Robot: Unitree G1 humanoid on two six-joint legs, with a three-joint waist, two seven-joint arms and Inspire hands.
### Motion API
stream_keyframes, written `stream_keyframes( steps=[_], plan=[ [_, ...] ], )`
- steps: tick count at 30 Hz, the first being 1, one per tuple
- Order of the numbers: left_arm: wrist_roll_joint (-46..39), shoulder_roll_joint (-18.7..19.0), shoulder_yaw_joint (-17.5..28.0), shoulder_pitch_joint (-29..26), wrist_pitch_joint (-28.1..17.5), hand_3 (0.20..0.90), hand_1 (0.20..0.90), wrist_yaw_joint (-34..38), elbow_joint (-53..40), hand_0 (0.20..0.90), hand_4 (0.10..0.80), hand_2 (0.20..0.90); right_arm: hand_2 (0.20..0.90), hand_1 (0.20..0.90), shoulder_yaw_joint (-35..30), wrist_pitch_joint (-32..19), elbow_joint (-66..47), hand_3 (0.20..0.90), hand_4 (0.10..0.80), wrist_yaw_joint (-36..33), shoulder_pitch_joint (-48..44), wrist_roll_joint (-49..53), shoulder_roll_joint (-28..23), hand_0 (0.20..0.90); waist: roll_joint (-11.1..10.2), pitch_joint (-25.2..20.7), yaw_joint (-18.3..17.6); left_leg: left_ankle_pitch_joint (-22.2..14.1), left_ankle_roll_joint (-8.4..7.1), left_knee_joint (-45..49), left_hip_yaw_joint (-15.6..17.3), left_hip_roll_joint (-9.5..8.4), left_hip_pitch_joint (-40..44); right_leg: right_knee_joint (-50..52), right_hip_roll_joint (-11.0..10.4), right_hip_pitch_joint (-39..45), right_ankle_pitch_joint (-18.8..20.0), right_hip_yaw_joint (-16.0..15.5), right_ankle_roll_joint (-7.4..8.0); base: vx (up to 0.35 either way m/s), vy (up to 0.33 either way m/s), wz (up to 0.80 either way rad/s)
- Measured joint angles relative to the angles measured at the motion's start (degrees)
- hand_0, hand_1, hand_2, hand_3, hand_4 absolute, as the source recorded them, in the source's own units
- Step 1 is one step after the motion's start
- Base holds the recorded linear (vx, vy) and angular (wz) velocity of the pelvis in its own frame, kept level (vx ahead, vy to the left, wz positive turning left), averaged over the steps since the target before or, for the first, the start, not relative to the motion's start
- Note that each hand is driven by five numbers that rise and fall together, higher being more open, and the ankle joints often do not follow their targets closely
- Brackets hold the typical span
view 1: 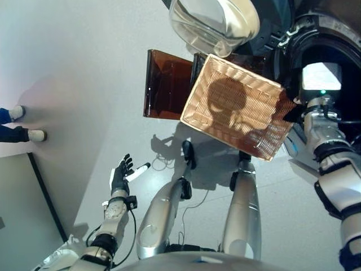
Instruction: Pick up the clothes and place them into the washing machine
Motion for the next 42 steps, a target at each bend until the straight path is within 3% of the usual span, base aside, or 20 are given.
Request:
stream_keyframes(
  steps=[1,6,13,26,42],
  plan=[
    [0.00,0.00,0.06,0.00,0.00,0.900,0.900,0.00,-0.01,0.900,0.800,0.900,0.200,0.200,-4.72,-1.19,0.06,0.200,0.300,-0.72,0.89,3.75,1.18,0.200,0.00,0.00,0.00,0.01,0.01,0.00,0.01,0.00,0.09,0.00,0.02,0.08,0.03,0.01,0.04,0.000,0.000,0.00],
    [-0.45,0.05,0.35,0.11,0.26,0.900,0.900,0.01,-0.11,0.900,0.800,0.900,0.200,0.200,-14.96,-5.91,3.70,0.200,0.300,-1.04,1.57,27.08,4.53,0.200,0.03,-0.02,-0.21,0.01,0.02,-0.04,0.03,0.00,1.26,0.07,0.00,1.22,0.03,0.04,0.06,0.003,0.000,-0.01],
    [-1.96,1.33,0.38,0.98,0.66,0.900,0.900,-0.06,-2.15,0.900,0.800,0.900,0.200,0.200,-21.92,-11.61,4.71,0.200,0.300,0.83,1.08,51.32,4.41,0.200,0.24,-0.17,-0.32,0.08,-0.11,-0.11,0.04,0.01,1.92,0.00,0.01,1.76,-0.14,0.18,-0.23,0.002,0.000,0.00],
    [-2.22,1.83,-0.07,1.45,1.65,0.900,0.900,-2.05,-2.39,0.900,0.800,0.900,0.200,0.200,-29.50,-12.97,10.43,0.200,0.300,4.51,-6.52,75.01,-2.73,0.200,0.87,-0.60,0.12,0.09,-0.10,-0.99,0.25,-0.21,1.88,-1.09,-0.06,1.71,-0.02,0.18,0.00,0.000,0.000,0.00],
    [-2.52,1.61,-2.58,1.59,3.32,0.900,0.900,-3.58,-2.02,0.900,0.800,0.900,0.200,0.200,-29.81,-14.16,14.30,0.200,0.300,3.76,-15.06,91.86,-5.45,0.200,2.26,-1.57,0.02,-0.02,-0.01,-2.44,1.71,-1.97,1.82,-2.99,-1.08,0.87,1.10,2.50,1.67,0.017,-0.010,-0.03]
  ],
)
